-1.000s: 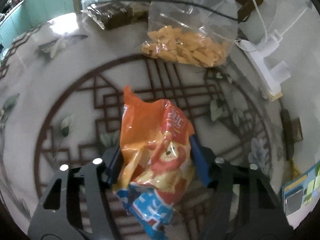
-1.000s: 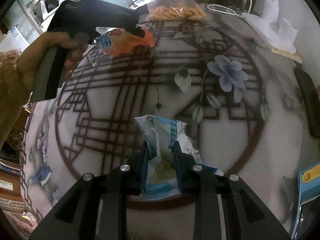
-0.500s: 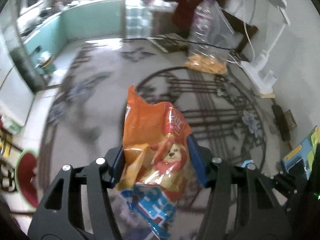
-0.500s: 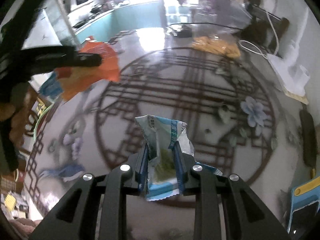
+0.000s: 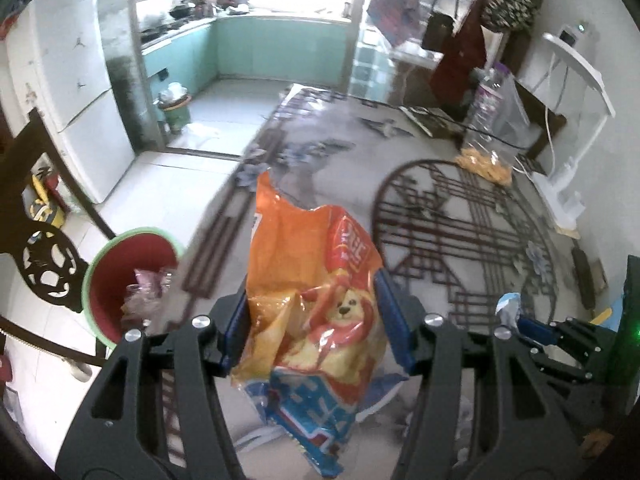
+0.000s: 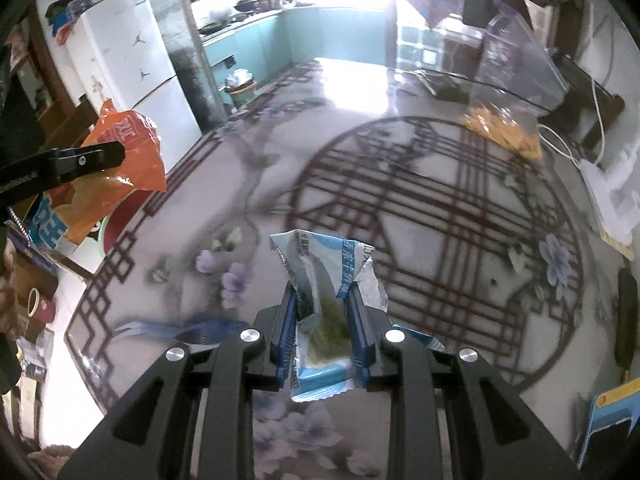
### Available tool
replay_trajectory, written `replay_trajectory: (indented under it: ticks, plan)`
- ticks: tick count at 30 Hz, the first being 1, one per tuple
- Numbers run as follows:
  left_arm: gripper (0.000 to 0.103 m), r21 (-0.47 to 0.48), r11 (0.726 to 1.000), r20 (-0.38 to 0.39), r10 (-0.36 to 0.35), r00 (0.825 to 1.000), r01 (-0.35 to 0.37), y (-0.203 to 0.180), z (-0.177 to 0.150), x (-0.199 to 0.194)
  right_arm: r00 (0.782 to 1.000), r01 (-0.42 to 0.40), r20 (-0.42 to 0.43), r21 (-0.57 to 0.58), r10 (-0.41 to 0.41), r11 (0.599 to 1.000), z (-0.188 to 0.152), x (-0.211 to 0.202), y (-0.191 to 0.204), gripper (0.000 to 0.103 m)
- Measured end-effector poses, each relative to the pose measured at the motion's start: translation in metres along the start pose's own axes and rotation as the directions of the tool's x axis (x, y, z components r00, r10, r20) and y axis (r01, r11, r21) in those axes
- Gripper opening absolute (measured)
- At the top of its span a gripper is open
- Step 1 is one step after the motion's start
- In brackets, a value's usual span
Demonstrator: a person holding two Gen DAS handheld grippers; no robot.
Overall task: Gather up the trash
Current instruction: 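Carry the orange chip bag and blue-white wrapper over the red bucket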
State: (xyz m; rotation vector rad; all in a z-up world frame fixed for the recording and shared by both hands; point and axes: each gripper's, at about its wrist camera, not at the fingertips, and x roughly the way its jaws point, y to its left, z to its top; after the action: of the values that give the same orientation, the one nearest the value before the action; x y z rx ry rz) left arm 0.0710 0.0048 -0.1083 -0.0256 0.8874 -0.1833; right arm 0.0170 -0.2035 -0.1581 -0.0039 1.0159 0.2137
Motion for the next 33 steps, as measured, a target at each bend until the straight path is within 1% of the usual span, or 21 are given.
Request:
replay_trajectory:
  ticks: [7,13,18,22,25,27,33]
  plan:
    - [0.056,-0.021,1.000,0.033,0.010,0.999,-0.009,0.038,0.005,-0.010,1.000,0.005,0.013,-0.026,-0.005,1.000,0.015,0.004,0.036,0.024]
    - [0.056,-0.025,1.000,0.027,-0.005,1.000,0.005,0.075,0.010,-0.008,1.000,0.023,-0.008,-0.026,-0.023,0.999,0.027,0.016,0.070,0.024]
    - [0.056,-0.024,1.000,0.029,-0.015,0.999,0.016,0.105,0.018,-0.007,1.000,0.017,0.004,-0.031,-0.017,0.999,0.044,0.023,0.102,0.024]
    - [0.056,-0.025,1.000,0.030,-0.008,1.000,0.009,0.135,0.025,-0.003,1.000,-0.025,0.016,-0.039,0.026,0.999,0.065,0.033,0.134,0.024]
    - [0.056,-0.040,0.999,0.015,0.013,1.000,-0.013,0.162,0.026,0.003,0.998,-0.061,0.016,-0.044,0.062,0.997,0.079,0.045,0.161,0.024]
    - [0.055,-0.070,0.997,-0.004,0.031,1.000,-0.031,0.188,0.023,0.007,0.997,-0.078,0.007,-0.057,0.079,0.995,0.086,0.055,0.179,0.025]
    - [0.055,-0.114,0.990,-0.032,0.073,0.997,-0.077,0.245,0.019,0.013,0.988,-0.151,-0.028,-0.085,0.149,0.985,0.107,0.086,0.231,0.025]
